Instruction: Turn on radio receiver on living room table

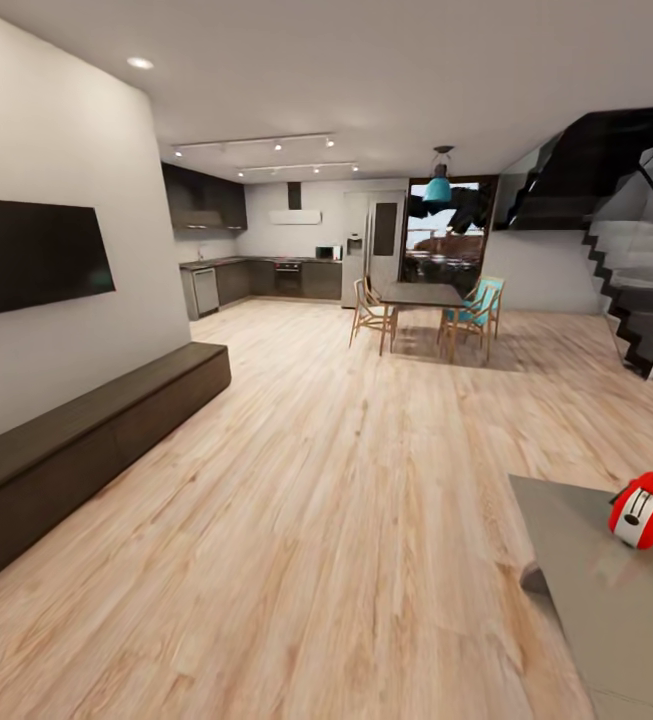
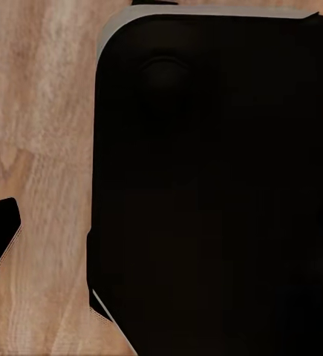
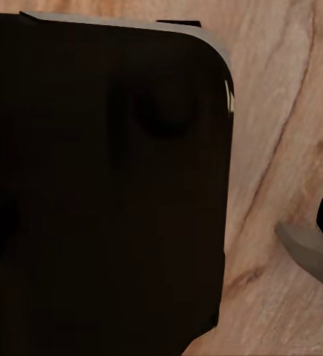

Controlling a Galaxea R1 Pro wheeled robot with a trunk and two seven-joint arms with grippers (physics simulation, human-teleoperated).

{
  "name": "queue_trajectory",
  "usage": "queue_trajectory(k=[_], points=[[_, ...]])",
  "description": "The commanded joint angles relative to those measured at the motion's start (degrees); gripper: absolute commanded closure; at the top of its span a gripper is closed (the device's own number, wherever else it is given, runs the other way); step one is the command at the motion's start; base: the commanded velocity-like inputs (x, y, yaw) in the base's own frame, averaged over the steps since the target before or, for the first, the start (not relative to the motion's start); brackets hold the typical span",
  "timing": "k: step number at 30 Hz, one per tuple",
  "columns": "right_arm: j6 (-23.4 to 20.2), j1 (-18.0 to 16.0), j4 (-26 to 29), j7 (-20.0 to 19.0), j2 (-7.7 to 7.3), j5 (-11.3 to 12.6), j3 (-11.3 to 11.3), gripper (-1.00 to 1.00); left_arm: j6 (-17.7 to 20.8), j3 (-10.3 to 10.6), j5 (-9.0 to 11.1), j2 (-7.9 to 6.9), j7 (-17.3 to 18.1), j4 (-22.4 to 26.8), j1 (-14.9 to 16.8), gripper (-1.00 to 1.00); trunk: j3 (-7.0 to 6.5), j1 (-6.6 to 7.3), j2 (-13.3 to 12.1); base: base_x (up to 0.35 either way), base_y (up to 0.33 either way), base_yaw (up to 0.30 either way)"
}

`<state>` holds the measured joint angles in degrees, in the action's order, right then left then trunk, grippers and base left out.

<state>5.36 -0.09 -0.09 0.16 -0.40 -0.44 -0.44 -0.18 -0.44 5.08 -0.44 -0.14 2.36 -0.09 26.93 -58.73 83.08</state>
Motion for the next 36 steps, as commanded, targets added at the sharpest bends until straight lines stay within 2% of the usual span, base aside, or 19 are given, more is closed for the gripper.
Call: queue_trajectory(k=[1,36], points=[[0.0,0.0,0.0,0.0,-0.01,0.0,0.0,-1.00,0.0,0.0,0.0,0.00,0.0,0.0,0.0,-1.00,0.00,0.00,0.0,0.324,0.000,0.000],[0.0,0.0,0.0,0.0,0.04,0.0,0.0,-1.00,0.0,0.0,0.0,0.00,0.0,0.0,0.0,-1.00,0.00,0.00,0.0,0.324,0.000,0.000]])
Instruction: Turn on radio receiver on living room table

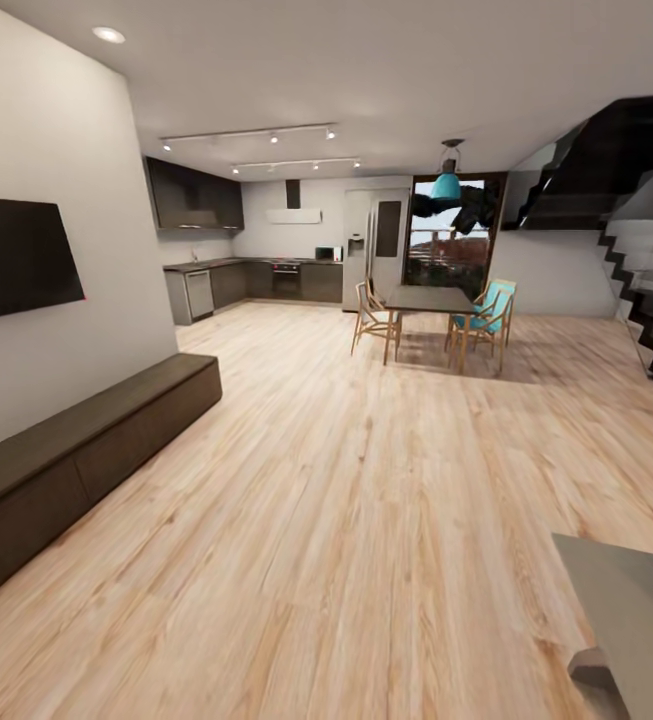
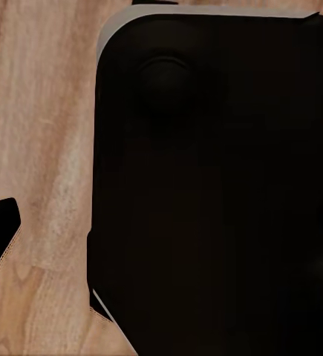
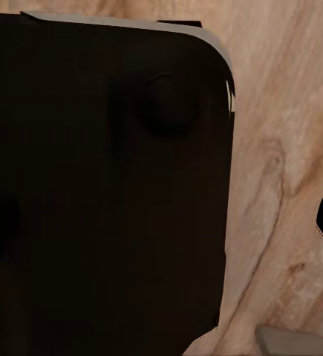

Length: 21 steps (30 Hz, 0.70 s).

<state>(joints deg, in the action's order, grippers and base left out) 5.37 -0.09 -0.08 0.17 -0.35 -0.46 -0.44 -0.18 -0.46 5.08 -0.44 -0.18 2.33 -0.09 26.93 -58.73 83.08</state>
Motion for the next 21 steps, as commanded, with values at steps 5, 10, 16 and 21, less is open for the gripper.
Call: queue_trajectory(k=[5,10,16,21], points=[[0.0,0.0,0.0,0.0,0.00,-0.1,0.0,-1.00,0.0,0.0,0.0,0.00,0.0,0.0,0.0,-1.00,0.00,0.00,0.0,0.324,0.000,0.000],[0.1,0.0,0.0,0.0,-0.03,0.0,0.0,-1.00,0.0,-0.1,0.0,0.00,0.0,0.0,0.0,-1.00,0.00,0.00,0.0,0.324,0.000,0.000],[0.1,0.0,0.0,0.0,-0.03,0.0,0.0,-1.00,0.0,-0.1,0.0,0.02,0.0,0.0,0.0,-1.00,0.00,0.00,0.0,0.324,0.000,0.000],[0.1,0.0,0.0,0.0,-0.04,-0.1,0.0,-1.00,0.0,-0.1,0.0,0.05,0.0,0.0,0.0,-1.00,0.00,0.00,0.0,0.324,0.000,0.000]])
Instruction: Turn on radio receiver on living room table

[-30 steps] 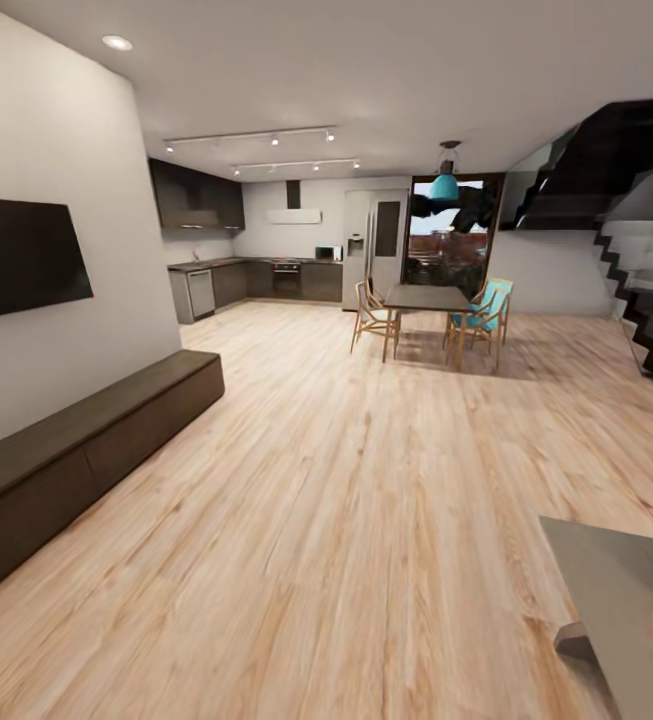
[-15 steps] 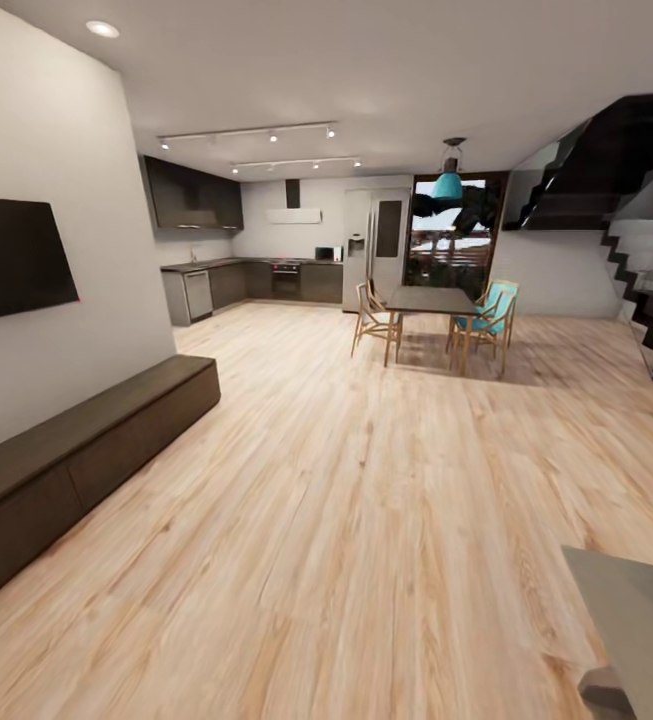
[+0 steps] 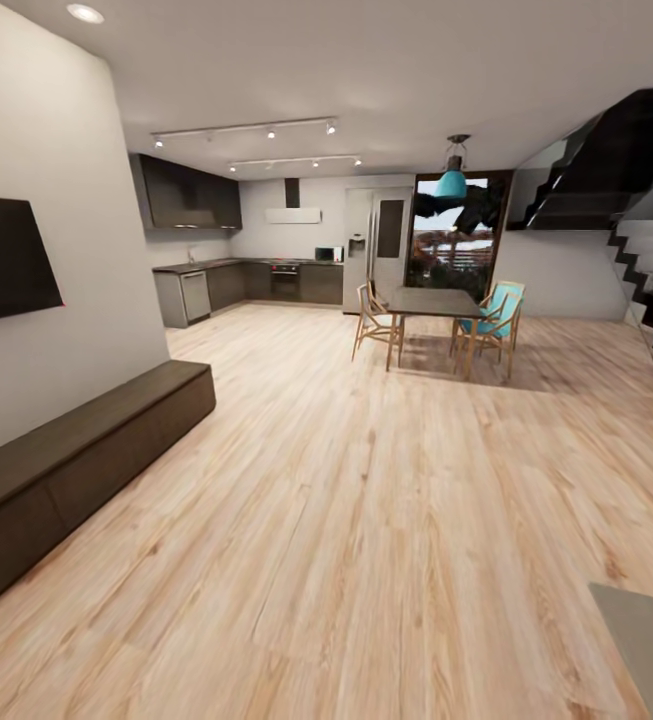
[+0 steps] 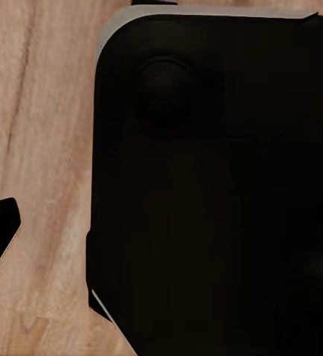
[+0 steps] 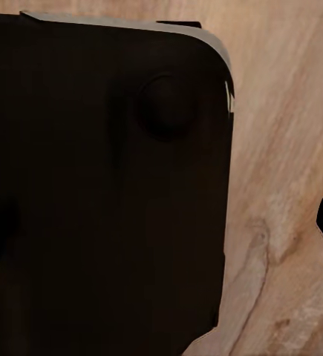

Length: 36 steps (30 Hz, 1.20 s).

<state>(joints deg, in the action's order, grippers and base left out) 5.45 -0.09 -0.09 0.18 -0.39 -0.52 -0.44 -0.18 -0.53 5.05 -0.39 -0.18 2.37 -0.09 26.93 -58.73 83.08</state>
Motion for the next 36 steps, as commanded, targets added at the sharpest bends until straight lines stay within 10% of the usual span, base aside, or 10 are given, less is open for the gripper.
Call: queue_trajectory(k=[1,36], points=[[0.0,0.0,0.0,0.0,-0.02,0.0,0.0,-1.00,0.0,0.0,0.0,0.00,0.0,0.0,0.0,-1.00,0.00,0.00,0.0,0.324,0.000,0.000],[0.0,0.0,0.0,0.0,0.04,0.3,0.1,-1.00,0.0,0.0,0.0,-0.04,0.0,0.0,0.0,-1.00,0.00,0.00,0.0,0.324,0.000,-0.210]])
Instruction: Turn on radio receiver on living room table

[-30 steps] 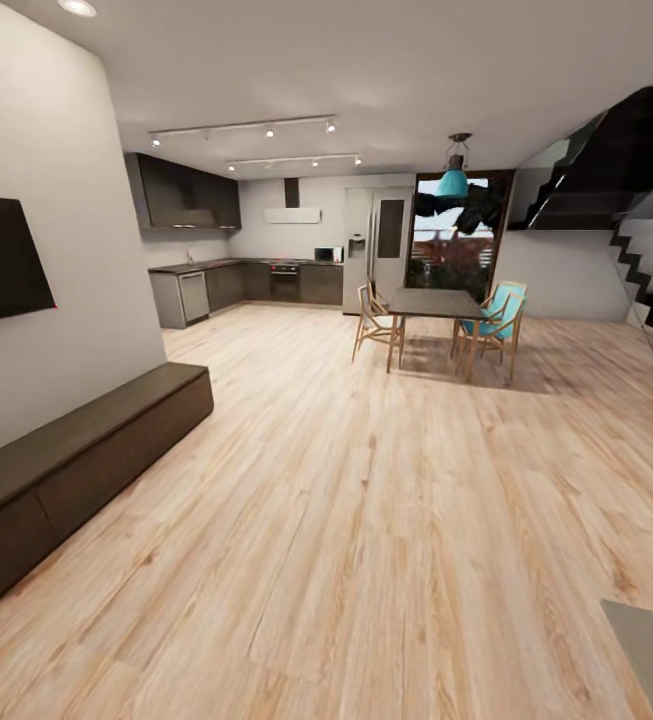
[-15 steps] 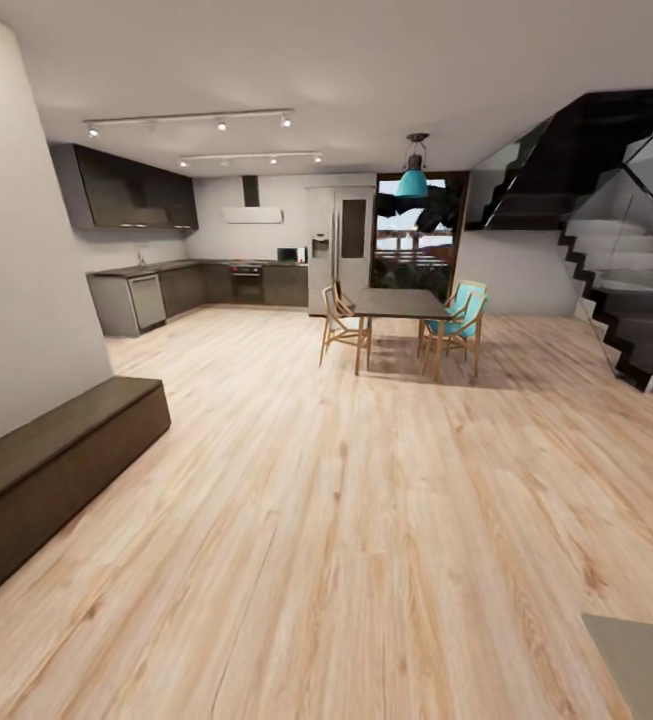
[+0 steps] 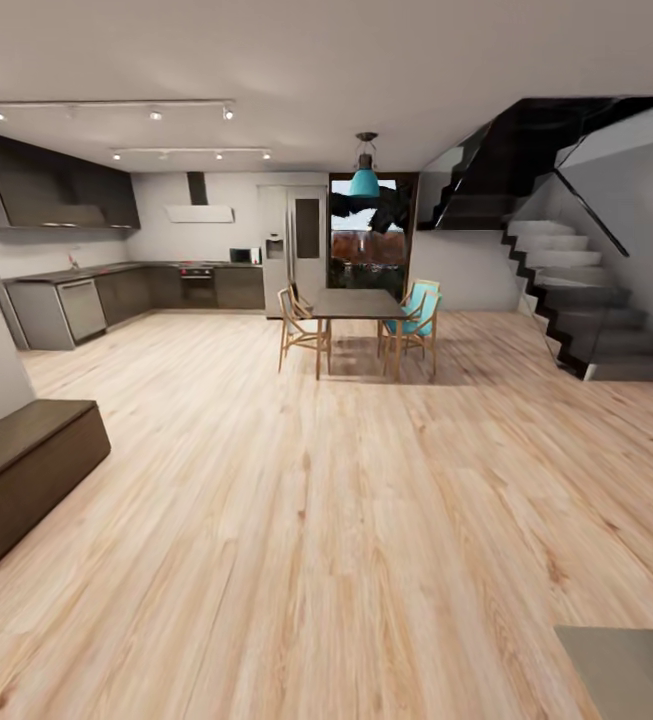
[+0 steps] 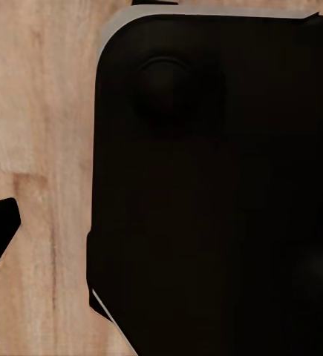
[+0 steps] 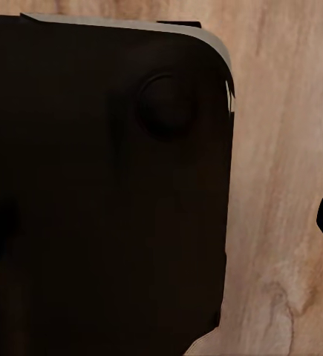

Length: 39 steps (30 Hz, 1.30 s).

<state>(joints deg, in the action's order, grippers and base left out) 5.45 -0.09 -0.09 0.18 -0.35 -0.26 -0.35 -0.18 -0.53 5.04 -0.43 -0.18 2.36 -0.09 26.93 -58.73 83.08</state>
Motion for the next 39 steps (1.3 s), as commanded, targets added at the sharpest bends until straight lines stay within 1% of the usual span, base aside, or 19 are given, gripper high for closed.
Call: queue_trajectory(k=[1,21,39], points=[[0.0,0.0,0.0,0.0,0.00,0.0,0.0,-1.00,0.0,0.0,0.0,0.00,0.0,0.0,0.0,-1.00,0.00,0.00,0.0,0.324,0.000,-0.250],[0.0,0.0,0.0,0.0,0.00,0.0,0.0,-1.00,0.0,0.0,0.0,-0.01,0.0,0.0,0.0,-1.00,0.00,0.00,0.0,0.324,0.000,-0.229],[0.0,0.0,0.0,0.0,0.00,0.0,0.0,-1.00,0.0,0.0,0.0,-0.01,0.0,0.0,0.0,-1.00,0.00,0.00,0.0,0.324,0.000,-0.008]])
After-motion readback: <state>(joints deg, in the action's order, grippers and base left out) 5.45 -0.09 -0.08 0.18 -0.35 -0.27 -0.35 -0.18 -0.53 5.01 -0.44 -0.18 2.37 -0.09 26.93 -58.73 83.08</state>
